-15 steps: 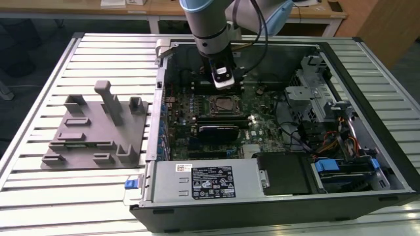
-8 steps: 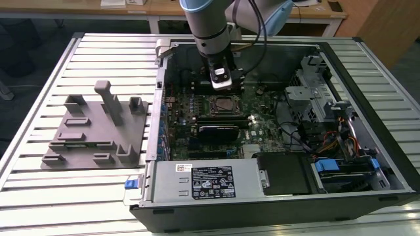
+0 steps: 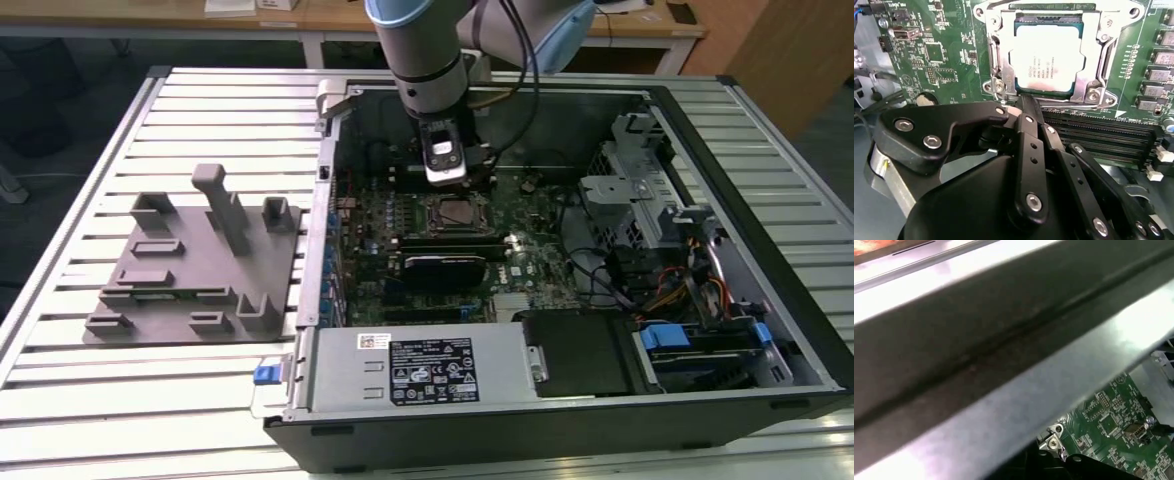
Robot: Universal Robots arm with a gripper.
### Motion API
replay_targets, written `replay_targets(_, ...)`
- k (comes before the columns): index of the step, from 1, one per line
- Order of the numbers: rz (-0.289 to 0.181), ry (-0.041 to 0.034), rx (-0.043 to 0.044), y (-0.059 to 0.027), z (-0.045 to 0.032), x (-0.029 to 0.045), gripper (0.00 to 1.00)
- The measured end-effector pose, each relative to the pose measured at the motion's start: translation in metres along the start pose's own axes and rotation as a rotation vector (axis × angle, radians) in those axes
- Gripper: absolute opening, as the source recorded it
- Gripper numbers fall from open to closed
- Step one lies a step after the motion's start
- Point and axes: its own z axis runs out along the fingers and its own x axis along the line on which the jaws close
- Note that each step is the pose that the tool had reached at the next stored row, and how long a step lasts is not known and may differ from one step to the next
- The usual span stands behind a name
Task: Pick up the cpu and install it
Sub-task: 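Install the first cpu locking lever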
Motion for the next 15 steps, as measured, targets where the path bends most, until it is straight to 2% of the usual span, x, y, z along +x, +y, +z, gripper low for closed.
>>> replay_targets(7, 0.009, -0.0021, 0.0019, 0.0001, 0.0002, -0.0002, 0.11)
replay_targets(15, 0.009, -0.0020, 0.0014, 0.0016, -0.0057, -0.0015, 0.11)
